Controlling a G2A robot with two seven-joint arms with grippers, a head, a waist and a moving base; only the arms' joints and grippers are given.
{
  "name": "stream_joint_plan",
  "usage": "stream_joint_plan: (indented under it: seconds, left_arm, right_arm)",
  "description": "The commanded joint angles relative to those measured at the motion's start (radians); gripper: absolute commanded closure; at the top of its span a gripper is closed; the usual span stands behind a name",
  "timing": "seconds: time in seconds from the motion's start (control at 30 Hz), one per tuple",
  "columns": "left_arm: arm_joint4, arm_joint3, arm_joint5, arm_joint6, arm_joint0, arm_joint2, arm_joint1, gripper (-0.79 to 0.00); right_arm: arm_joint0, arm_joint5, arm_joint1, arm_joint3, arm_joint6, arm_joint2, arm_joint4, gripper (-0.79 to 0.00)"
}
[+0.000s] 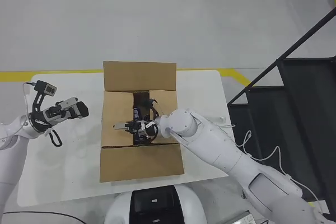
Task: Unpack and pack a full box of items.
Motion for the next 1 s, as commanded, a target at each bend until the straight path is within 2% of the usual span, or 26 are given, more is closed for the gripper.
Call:
stream_joint_plan:
  seconds: [0.0, 0.13, 0.33, 0.43, 0.63, 0.83, 0.97]
  left_arm:
    - [-0.005, -0.009, -0.006, 0.009, 0.007, -0.014, 0.001, -0.785]
    - [-0.024, -0.031, -0.023, 0.026, 0.03, -0.058, 0.006, -0.785]
    - [-0.096, -0.074, -0.058, 0.061, 0.086, -0.153, 0.015, -0.785]
    - [-0.144, -0.099, -0.071, 0.075, 0.112, -0.187, 0.015, -0.785]
    - [-0.212, -0.128, -0.076, 0.065, 0.13, -0.216, 0.011, -0.785]
    - [-0.225, -0.134, -0.073, 0.051, 0.106, -0.216, 0.006, -0.785]
    - [-0.202, -0.114, -0.069, 0.06, 0.073, -0.196, 0.0, -0.785]
  right_arm:
    - [0.01, -0.049, -0.016, 0.018, 0.018, -0.01, 0.054, -0.785]
    - [0.023, -0.14, -0.031, 0.027, 0.043, -0.003, 0.112, -0.785]
    - [0.021, -0.218, -0.028, -0.067, 0.047, 0.037, 0.104, -0.785]
    - [0.038, -0.241, -0.045, -0.075, 0.019, 0.014, 0.102, -0.785]
    - [0.121, -0.29, -0.13, 0.022, -0.073, -0.115, 0.136, -0.785]
    - [0.185, -0.346, -0.235, 0.2, -0.137, -0.22, 0.199, -0.785]
    - [0.214, -0.36, -0.289, 0.299, -0.141, -0.262, 0.196, -0.785]
